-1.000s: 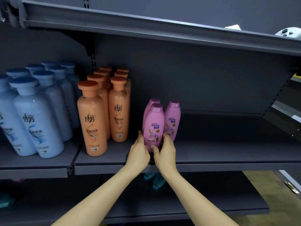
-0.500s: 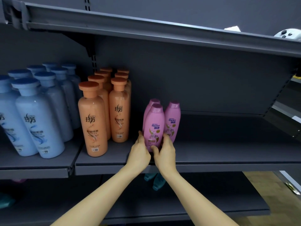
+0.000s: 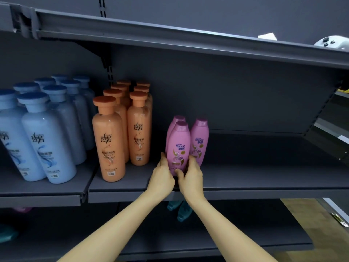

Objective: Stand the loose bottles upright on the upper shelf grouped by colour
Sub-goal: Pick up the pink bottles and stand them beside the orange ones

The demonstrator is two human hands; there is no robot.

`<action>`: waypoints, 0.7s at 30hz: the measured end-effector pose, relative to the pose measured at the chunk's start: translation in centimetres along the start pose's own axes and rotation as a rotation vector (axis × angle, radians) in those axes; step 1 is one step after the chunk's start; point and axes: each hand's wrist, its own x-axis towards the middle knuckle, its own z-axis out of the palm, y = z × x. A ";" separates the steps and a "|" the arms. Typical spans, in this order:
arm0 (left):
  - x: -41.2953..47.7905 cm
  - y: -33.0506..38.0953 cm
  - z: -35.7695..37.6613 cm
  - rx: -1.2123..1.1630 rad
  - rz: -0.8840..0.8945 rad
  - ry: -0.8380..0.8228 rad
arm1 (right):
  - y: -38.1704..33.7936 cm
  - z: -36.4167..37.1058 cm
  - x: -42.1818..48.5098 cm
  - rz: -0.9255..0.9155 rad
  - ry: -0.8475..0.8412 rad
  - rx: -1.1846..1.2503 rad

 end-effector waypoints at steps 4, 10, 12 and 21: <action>0.1 0.0 0.0 0.013 0.000 -0.004 | 0.0 0.0 0.0 0.001 -0.006 0.001; 0.1 -0.1 0.1 0.030 -0.011 -0.012 | -0.1 -0.1 0.0 0.005 -0.006 0.005; 0.1 0.0 0.1 0.034 -0.016 -0.009 | -0.1 -0.1 -0.1 0.004 -0.005 0.006; 0.1 0.0 0.2 0.053 -0.026 -0.012 | -0.2 -0.1 -0.1 0.010 -0.010 0.006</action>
